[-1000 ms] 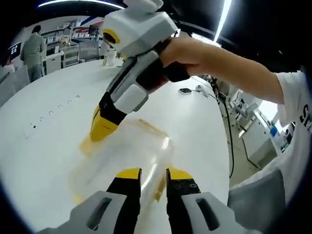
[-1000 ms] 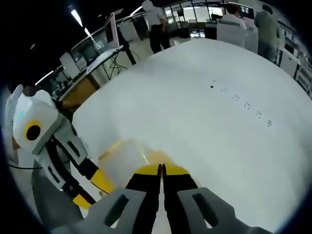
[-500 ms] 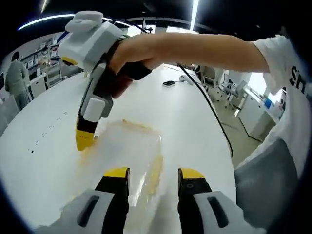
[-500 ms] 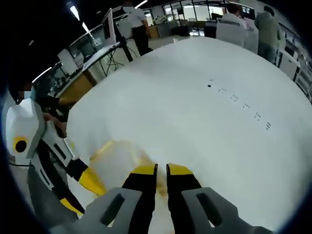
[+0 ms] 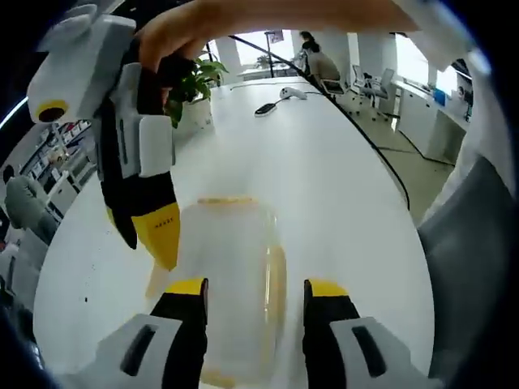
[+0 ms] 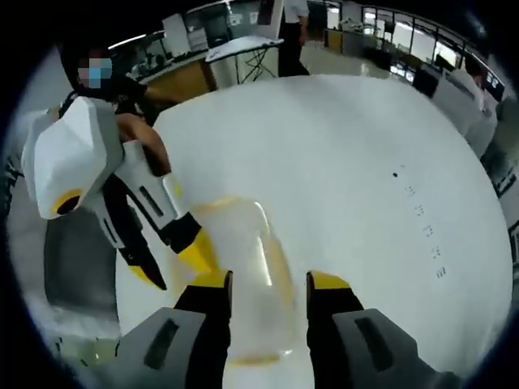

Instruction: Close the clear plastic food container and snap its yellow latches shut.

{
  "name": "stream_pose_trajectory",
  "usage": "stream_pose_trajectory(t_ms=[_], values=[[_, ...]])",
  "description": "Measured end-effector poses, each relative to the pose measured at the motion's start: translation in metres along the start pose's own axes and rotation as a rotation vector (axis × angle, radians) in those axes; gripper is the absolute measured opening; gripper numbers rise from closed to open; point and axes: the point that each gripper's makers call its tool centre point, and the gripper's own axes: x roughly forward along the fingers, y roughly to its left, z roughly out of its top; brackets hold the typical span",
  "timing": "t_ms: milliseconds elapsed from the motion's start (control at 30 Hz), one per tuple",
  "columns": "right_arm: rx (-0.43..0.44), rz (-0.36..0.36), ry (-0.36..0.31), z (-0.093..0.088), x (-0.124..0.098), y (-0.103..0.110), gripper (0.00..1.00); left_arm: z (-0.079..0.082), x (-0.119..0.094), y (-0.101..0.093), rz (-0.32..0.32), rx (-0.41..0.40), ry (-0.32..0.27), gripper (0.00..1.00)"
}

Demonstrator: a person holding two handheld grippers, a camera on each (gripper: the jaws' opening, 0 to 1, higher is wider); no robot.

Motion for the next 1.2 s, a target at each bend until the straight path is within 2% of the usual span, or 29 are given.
stream_pose_trajectory(t_ms=[67,133,233,367,533,667,767,933,1200], values=[[-0.039,0.034,0.037,-0.003,0.001,0.007,0.32,0.0,0.0,0.0,0.001,0.003,-0.001,0.44],[-0.043,0.052,0.08,-0.008,0.004,0.007,0.33,0.0,0.0,0.001,0.003,0.016,0.0,0.43],[-0.097,0.035,0.142,-0.013,0.01,0.005,0.37,0.0,0.0,0.003,0.012,0.032,0.004,0.42],[-0.089,0.046,0.143,-0.01,0.016,0.01,0.34,0.001,0.002,0.004,0.015,0.05,0.003,0.42],[-0.115,0.082,0.176,-0.01,0.023,0.015,0.28,0.001,0.005,0.006,0.036,0.087,0.004,0.4],[-0.135,0.096,0.195,-0.012,0.025,0.017,0.28,0.0,0.007,0.006,0.043,0.1,0.01,0.39],[-0.123,0.115,0.212,-0.012,0.027,0.016,0.28,0.001,0.009,0.005,0.044,0.091,0.008,0.4],[-0.086,0.154,0.232,-0.017,0.026,0.017,0.29,0.001,0.013,0.007,0.072,0.126,0.019,0.36],[-0.096,0.153,0.266,-0.019,0.026,0.02,0.29,0.001,0.014,0.007,0.079,0.132,0.02,0.35]])
